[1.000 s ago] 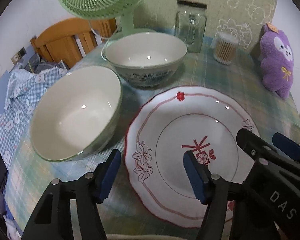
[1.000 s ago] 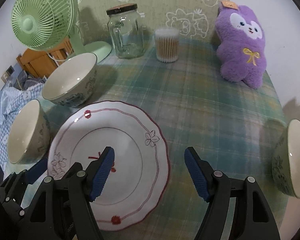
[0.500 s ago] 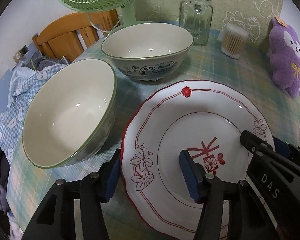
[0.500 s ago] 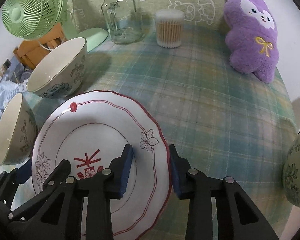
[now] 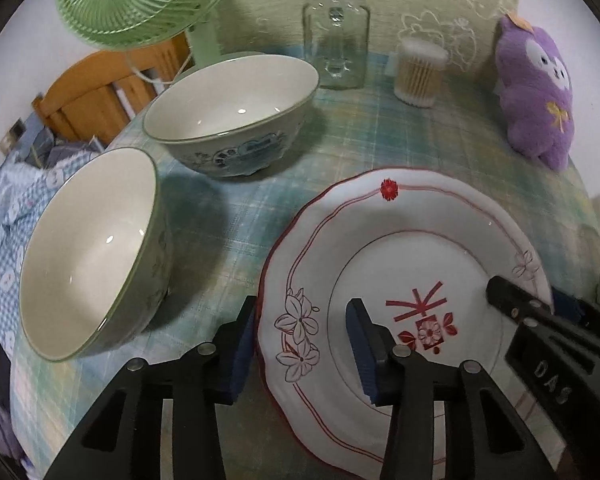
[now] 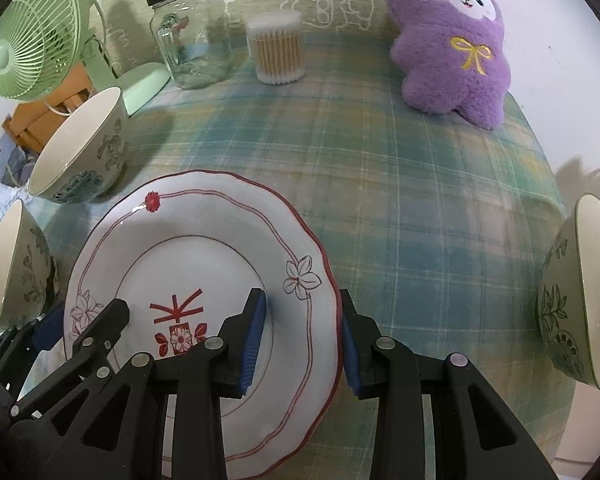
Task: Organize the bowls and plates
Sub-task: 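Lift the red-rimmed white plate with both tools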
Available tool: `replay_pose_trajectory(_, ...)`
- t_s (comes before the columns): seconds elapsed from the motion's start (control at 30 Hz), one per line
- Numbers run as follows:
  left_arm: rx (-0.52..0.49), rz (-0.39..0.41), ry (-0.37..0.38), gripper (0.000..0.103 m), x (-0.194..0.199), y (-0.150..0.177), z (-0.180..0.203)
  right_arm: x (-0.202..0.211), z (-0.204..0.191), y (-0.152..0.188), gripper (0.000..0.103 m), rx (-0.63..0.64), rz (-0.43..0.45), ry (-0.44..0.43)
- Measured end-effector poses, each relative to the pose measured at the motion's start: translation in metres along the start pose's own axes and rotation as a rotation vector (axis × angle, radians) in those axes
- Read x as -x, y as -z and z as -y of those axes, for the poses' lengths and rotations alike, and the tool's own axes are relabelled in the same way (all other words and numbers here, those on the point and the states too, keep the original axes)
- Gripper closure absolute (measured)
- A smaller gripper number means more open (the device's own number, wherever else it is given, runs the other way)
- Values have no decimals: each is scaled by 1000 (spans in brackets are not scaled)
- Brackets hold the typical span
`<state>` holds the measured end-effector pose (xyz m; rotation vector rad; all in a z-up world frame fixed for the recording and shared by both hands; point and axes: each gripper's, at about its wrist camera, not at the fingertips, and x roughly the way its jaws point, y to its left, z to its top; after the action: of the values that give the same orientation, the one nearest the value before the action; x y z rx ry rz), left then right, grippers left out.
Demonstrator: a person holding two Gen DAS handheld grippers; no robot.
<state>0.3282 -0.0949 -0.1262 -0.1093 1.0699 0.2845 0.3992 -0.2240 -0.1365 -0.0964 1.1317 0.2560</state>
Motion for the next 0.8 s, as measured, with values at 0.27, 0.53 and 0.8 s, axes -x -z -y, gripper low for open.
replay_pose_trajectory(0.27,5,-1,16,60,0,-1,-2,2,-2,-1,62,-11,1,21)
replay_pose_trajectory(0.53,5,-14,63,61,10,-1,-4,28,-1,3,62,-49,33,55)
replay_pose_trajectory(0.8,-29,-4,113,61,36,6,-10,57,-3,20,62,-96,51,91)
